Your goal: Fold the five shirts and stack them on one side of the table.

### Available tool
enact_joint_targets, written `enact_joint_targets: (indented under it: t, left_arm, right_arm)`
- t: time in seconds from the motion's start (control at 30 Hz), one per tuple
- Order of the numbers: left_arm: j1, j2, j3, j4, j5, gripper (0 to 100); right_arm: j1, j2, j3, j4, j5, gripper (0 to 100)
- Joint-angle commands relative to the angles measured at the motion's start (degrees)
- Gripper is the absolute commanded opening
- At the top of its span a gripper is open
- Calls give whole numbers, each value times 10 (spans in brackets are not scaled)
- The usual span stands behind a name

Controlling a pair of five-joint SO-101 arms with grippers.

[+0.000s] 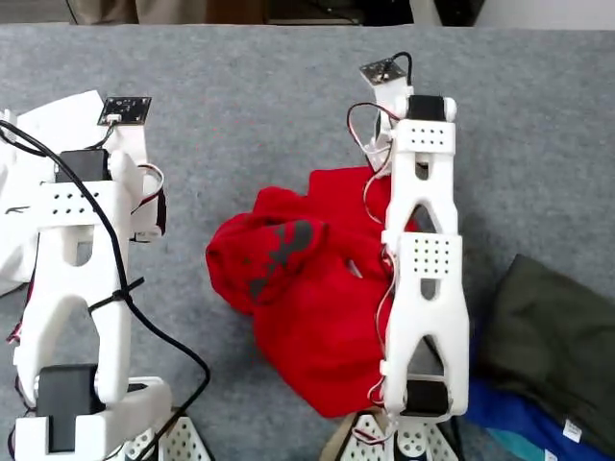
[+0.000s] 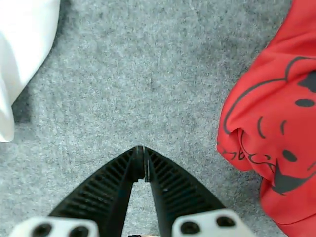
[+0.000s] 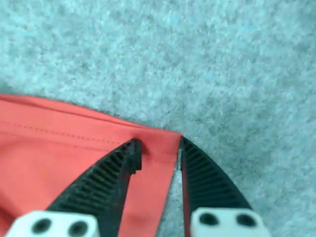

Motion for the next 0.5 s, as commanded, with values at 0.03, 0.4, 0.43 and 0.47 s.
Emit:
enact_joint_targets:
  t: [0.03, 0.4, 0.43, 0.47]
  left_arm:
    - [4, -17, 1, 3, 4, 19]
    - [4, -18, 33, -6, 4, 19]
    - [4, -18, 33, -6, 4, 19]
    - [4, -18, 33, -6, 4, 19]
  right_arm:
    - [-4, -3, -35, -10, -7, 182]
    - [-14, -1, 13, -14, -1, 292]
    - [-15, -1, 18, -14, 2, 278]
    - [-16, -1, 23, -14, 10, 255]
